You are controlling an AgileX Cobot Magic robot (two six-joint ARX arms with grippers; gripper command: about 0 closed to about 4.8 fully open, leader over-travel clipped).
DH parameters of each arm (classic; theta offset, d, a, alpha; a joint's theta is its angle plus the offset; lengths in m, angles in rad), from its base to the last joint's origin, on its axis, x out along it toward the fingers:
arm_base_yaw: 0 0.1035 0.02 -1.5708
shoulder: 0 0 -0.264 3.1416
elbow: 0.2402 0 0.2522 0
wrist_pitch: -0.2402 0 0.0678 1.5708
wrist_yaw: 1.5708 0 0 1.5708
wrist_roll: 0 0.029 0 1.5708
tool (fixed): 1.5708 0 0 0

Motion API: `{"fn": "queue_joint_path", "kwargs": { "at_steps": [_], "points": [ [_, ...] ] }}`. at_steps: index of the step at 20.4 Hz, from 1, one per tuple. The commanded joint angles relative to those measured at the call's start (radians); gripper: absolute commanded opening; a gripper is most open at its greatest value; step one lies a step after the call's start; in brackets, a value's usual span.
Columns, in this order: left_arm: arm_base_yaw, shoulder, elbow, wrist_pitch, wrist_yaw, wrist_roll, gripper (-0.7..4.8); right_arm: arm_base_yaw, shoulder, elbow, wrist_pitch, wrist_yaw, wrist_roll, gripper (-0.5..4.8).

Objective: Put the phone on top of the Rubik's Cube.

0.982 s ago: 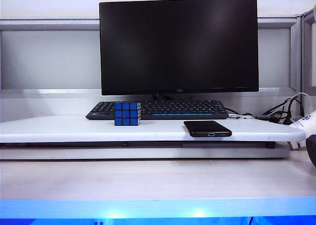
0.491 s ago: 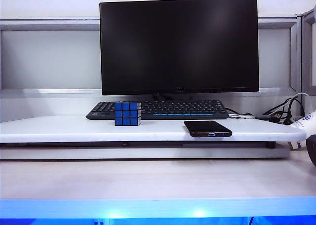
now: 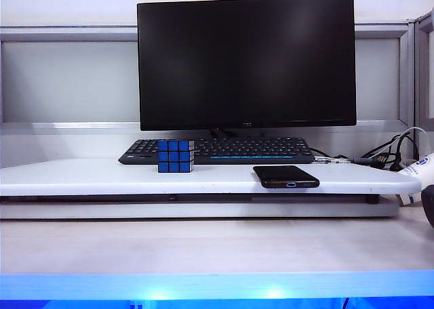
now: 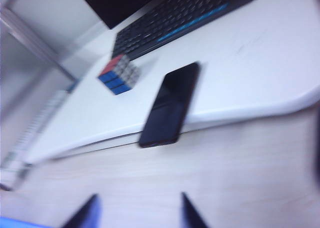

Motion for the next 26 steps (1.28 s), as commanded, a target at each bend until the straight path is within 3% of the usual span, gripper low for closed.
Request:
{"fn": "queue_joint_path", "kwargs": {
  "at_steps": [1,4,6,12,17,19,23,26],
  "points": [
    [0.001,0.0,-0.002,-0.029,0.06,-0.004,-0.05,0.0,-0.003,0.003,0.026,-0.068,0.183,2.86],
    [0.001,0.0,-0.002,-0.029,0.09,-0.01,-0.06,0.0,-0.003,0.003,0.072,-0.098,0.331,3.42],
    [0.001,0.0,-0.002,-0.029,0.093,-0.01,-0.06,0.0,-0.003,0.003,0.112,-0.102,0.415,3.49],
    [0.001,0.0,-0.002,-0.029,0.101,-0.01,-0.06,0.001,0.06,0.005,0.224,-0.099,0.482,3.5],
    [0.001,0.0,-0.002,-0.029,0.1,-0.01,-0.05,0.016,0.364,0.056,0.414,-0.117,0.476,3.66],
    [0.001,0.0,-0.002,-0.029,0.101,-0.01,-0.06,0.046,0.521,0.08,0.507,-0.126,0.477,3.71],
    [0.001,0.0,-0.002,-0.029,0.101,-0.01,-0.06,0.128,0.818,0.136,0.644,-0.118,0.476,4.33],
    [0.001,0.0,-0.002,-0.029,0.103,-0.01,-0.05,0.156,1.038,0.175,0.759,-0.121,0.477,4.33]
  ]
}}
